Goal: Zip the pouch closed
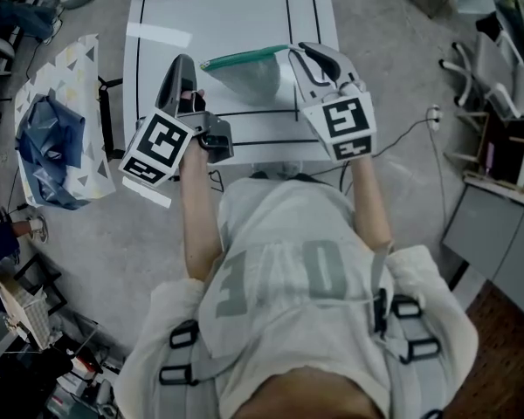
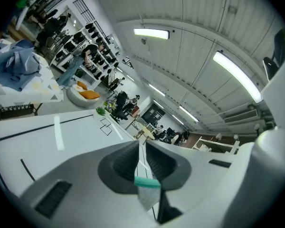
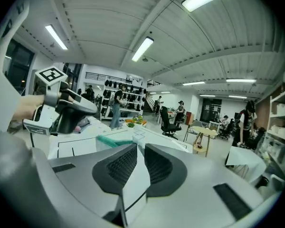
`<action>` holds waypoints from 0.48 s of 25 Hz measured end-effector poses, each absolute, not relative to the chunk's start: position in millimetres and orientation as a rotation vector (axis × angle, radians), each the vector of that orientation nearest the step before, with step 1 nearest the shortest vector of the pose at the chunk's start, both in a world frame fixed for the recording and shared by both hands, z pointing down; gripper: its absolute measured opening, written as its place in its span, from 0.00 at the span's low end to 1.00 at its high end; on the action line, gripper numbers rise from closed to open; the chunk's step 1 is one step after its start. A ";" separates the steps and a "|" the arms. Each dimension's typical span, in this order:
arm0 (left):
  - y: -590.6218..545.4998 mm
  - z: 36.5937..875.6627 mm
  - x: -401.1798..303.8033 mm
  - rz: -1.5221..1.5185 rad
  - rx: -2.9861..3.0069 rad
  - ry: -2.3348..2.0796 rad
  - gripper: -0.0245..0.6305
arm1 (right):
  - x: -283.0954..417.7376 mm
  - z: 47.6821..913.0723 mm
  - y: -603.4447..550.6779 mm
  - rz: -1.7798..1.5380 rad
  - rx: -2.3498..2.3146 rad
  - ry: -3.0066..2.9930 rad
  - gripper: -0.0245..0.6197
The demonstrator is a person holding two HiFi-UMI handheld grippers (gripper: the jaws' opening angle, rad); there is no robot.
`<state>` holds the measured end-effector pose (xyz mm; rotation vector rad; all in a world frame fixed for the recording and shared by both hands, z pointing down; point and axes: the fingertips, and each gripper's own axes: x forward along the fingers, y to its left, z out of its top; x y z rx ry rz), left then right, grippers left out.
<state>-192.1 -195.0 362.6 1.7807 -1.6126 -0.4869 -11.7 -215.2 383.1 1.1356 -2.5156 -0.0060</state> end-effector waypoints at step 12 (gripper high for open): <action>-197.6 349.7 -186.9 -0.431 1.871 -1.692 0.18 | 4.7 380.1 -226.7 -0.013 1.278 -2.478 0.36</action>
